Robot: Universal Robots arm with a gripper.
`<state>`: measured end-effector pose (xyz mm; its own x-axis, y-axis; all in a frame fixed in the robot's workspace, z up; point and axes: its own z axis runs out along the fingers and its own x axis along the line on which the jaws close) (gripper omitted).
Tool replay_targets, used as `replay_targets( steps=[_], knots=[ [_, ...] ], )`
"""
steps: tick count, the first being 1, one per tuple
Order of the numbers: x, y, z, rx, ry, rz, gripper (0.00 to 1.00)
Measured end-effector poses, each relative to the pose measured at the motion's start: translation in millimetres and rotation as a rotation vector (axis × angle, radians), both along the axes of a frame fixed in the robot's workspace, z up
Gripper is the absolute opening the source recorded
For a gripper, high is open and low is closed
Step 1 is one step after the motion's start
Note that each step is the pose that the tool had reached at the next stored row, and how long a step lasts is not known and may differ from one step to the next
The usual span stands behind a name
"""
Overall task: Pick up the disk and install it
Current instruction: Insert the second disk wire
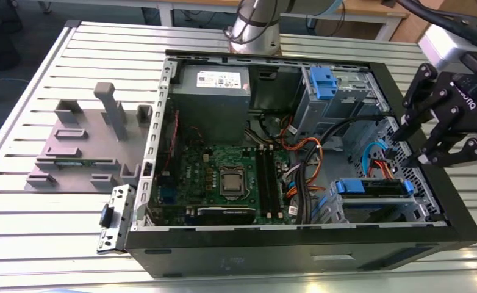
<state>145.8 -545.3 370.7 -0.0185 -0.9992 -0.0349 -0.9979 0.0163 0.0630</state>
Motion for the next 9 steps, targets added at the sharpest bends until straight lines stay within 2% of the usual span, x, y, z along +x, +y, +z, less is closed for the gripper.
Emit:
replay_targets(
  steps=[4,9],
  knots=[
    [-3.6,1.0,-3.4,-0.0015,0.0000,0.000,0.49],
    [-5.0,1.0,-10.9,-0.0023,0.0000,0.000,0.49]
  ],
)
